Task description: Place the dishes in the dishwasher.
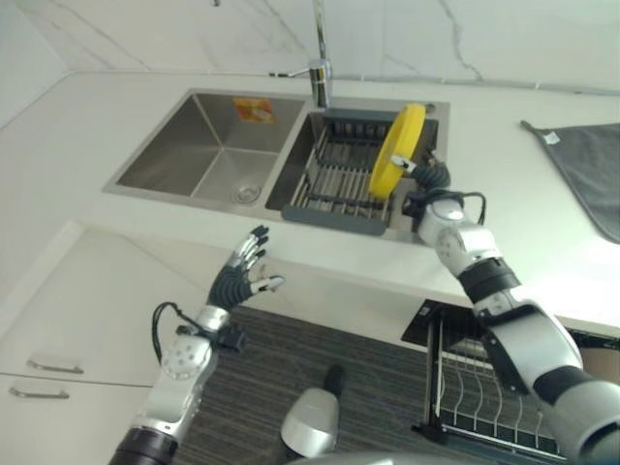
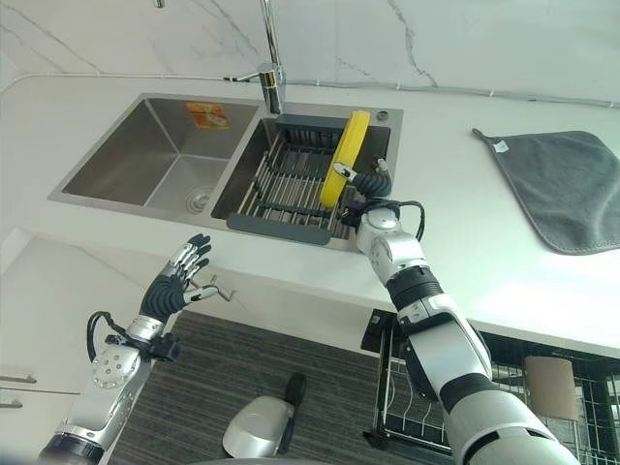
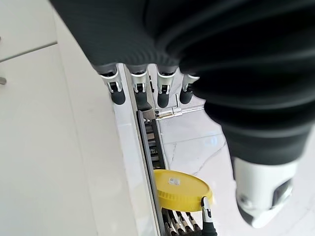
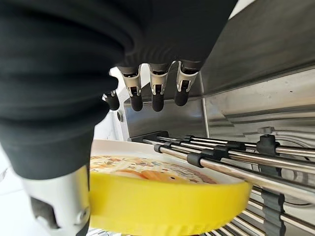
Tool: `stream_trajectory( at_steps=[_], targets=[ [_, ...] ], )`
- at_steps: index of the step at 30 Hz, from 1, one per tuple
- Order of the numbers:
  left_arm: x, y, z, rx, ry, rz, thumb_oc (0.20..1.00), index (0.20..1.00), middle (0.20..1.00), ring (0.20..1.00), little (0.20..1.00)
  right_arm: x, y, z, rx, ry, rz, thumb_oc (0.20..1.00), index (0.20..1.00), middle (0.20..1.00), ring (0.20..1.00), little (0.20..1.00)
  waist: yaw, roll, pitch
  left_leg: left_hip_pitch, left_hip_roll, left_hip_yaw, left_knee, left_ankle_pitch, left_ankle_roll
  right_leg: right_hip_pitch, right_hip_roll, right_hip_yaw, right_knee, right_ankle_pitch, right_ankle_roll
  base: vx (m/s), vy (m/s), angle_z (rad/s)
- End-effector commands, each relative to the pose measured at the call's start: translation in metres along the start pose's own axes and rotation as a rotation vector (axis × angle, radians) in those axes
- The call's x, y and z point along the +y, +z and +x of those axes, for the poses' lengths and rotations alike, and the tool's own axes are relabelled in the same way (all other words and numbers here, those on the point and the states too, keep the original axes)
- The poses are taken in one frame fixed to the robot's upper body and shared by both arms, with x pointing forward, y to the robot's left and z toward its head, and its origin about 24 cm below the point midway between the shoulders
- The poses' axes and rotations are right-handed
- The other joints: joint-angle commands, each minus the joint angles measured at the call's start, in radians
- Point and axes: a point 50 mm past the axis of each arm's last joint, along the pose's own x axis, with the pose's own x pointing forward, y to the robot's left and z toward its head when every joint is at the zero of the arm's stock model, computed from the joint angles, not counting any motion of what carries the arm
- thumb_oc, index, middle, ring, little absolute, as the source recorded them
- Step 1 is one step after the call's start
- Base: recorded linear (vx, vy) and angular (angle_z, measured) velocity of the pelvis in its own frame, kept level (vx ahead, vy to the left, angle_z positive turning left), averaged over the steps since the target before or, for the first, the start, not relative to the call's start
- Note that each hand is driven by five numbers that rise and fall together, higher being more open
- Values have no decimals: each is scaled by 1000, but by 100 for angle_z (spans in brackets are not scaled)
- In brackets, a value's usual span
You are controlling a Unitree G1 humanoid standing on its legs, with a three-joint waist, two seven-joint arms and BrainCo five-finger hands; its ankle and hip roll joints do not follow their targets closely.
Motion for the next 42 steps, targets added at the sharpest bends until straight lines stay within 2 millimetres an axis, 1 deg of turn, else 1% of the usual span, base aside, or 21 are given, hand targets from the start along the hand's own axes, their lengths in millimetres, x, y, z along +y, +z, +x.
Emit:
stream_trajectory(
  at_steps=[1, 3, 9, 12, 18, 22, 26, 32, 35, 36, 38, 42],
  targets=[
    [-7, -3, -1, 9, -71, 16, 1000, 1000, 1000, 1000, 1000, 2, 40, 2, -148, 28, -8, 1000, 1000, 1000, 1000, 1000, 48, 15, -52, -41, 21, -25, -33, -21, -22, -35, -53, 20, 193, -115, -5, 0, 0, 0],
    [-8, -3, -1, 11, -69, 16, 1000, 1000, 1000, 1000, 1000, 9, 40, 0, -154, 52, -3, 1000, 1000, 1000, 1000, 1000, 47, 16, -52, -41, 22, -24, -33, -21, -22, -38, -54, 20, 196, -117, -5, 0, 0, 0],
    [-8, -4, -1, 17, -70, 16, 1000, 1000, 1000, 1000, 1000, 19, 39, -5, -158, 96, 15, 1000, 1000, 1000, 1000, 1000, 45, 15, -53, -39, 23, -25, -31, -22, -22, -40, -52, 24, 198, -118, -6, 0, 0, 0],
    [-10, -4, -1, 18, -67, 16, 1000, 1000, 1000, 1000, 1000, 32, 38, -12, -161, 137, 39, 1000, 1000, 1000, 1000, 1000, 40, 14, -52, -36, 25, -19, -30, -22, -23, -39, -49, 26, 195, -118, -6, 0, 0, 0],
    [-11, -6, -2, 23, -62, 18, 1000, 1000, 1000, 1000, 1000, 45, 37, -21, -173, 174, 55, 1000, 1000, 1000, 1000, 1000, 34, 13, -55, -33, 29, -10, -30, -23, -24, -39, -47, 29, 193, -116, -6, 0, 0, 0],
    [-13, -7, -3, 30, -57, 16, 1000, 1000, 1000, 1000, 1000, 50, 37, -24, -173, 164, 57, 1000, 1000, 1000, 1000, 1000, 31, 12, -59, -30, 31, -4, -30, -25, -25, -38, -48, 29, 190, -115, -5, 0, 0, 0],
    [-14, -7, -2, 37, -61, 12, 1000, 1000, 1000, 1000, 1000, 47, 38, -21, -181, 123, 42, 1000, 1000, 1000, 1000, 1000, 33, 13, -63, -30, 32, -2, -29, -25, -26, -35, -47, 28, 188, -114, -6, 0, 0, 0],
    [-15, -8, -2, 43, -76, 6, 1000, 1000, 1000, 1000, 1000, 33, 46, -11, -188, 24, 9, 1000, 1000, 1000, 1000, 1000, 41, 17, -66, -30, 29, -5, -30, -25, -26, -32, -50, 24, 189, -114, -5, 2, 6, 0],
    [-15, -8, -1, 47, -83, 2, 1000, 1000, 1000, 1000, 1000, 20, 50, -3, -196, -47, -20, 1000, 1000, 1000, 1000, 1000, 45, 18, -64, -32, 26, -10, -29, -25, -26, -30, -52, 21, 191, -113, -6, 9, 24, 0],
    [-15, -8, -1, 47, -84, 2, 1000, 1000, 1000, 1000, 1000, 19, 51, -3, -196, -51, -24, 1000, 1000, 1000, 1000, 1000, 46, 19, -64, -32, 26, -11, -29, -25, -26, -30, -53, 21, 191, -113, -6, 0, 0, 0],
    [-14, -8, 0, 50, -92, 2, 1000, 1000, 1000, 1000, 1000, 9, 53, 2, -198, -92, -57, 1000, 1000, 1000, 1000, 1000, 49, 19, -61, -35, 23, -14, -27, -24, -24, -30, -57, 20, 193, -110, -5, 16, 34, 1],
    [-11, -8, 0, 49, -101, -3, 1000, 1000, 1000, 1000, 1000, -3, 53, 9, -181, -127, -94, 1000, 1000, 1000, 1000, 1000, 53, 22, -55, -39, 18, -17, -26, -20, -23, -30, -64, 17, 196, -105, -3, 10, 50, 2]
  ],
)
